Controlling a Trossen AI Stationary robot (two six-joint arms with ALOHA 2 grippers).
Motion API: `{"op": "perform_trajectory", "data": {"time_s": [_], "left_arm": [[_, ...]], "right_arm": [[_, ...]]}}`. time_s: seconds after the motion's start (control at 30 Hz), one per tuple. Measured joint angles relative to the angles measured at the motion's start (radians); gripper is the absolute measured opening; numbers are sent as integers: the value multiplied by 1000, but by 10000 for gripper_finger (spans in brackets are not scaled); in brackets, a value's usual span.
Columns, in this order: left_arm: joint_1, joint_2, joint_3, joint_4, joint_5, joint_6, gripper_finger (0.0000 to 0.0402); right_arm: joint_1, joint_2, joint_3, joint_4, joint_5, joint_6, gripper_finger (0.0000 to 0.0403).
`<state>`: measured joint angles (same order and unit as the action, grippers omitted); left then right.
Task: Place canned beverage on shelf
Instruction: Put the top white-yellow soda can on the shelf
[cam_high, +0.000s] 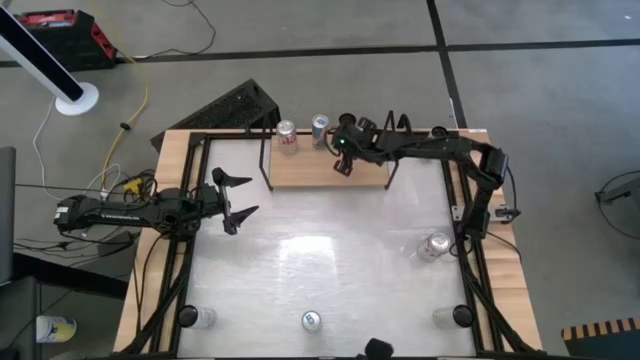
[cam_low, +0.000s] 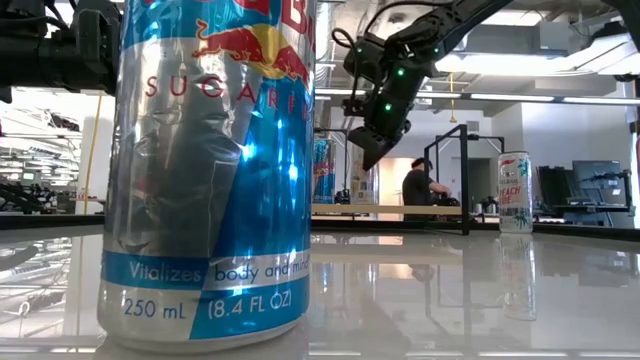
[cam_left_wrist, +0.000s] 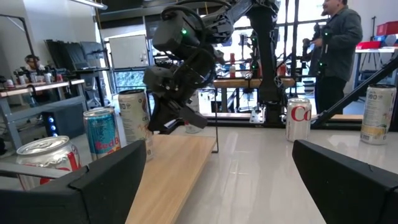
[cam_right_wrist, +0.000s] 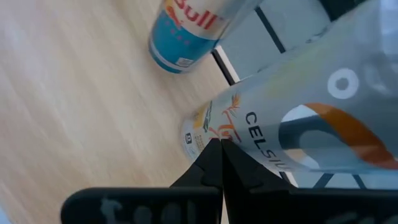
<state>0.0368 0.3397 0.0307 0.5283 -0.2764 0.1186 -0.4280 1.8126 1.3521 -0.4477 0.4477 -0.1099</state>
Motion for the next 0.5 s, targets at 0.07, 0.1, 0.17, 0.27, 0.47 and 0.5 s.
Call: {"op": "perform_trajectory", "data": {"time_s": [0.07, 0.1, 0.17, 0.27, 0.47, 0.5], "left_arm": [[0, 0, 0, 0, 0, 0, 393], [0, 0, 0, 0, 0, 0, 393], [0, 0, 0, 0, 0, 0, 393], [0, 0, 0, 0, 0, 0, 393], [0, 0, 0, 1, 0, 0, 393], [0, 0, 0, 1, 0, 0, 393]], "right_arm": [[-6, 0, 0, 0, 0, 4, 21], [-7, 0, 0, 0, 0, 5, 21], [-7, 0, 0, 2, 1, 5, 21], [-7, 0, 0, 12, 2, 14, 21], [45, -30, 27, -123, -26, 52, 22], [63, -44, 46, -152, -28, 61, 23]]}}
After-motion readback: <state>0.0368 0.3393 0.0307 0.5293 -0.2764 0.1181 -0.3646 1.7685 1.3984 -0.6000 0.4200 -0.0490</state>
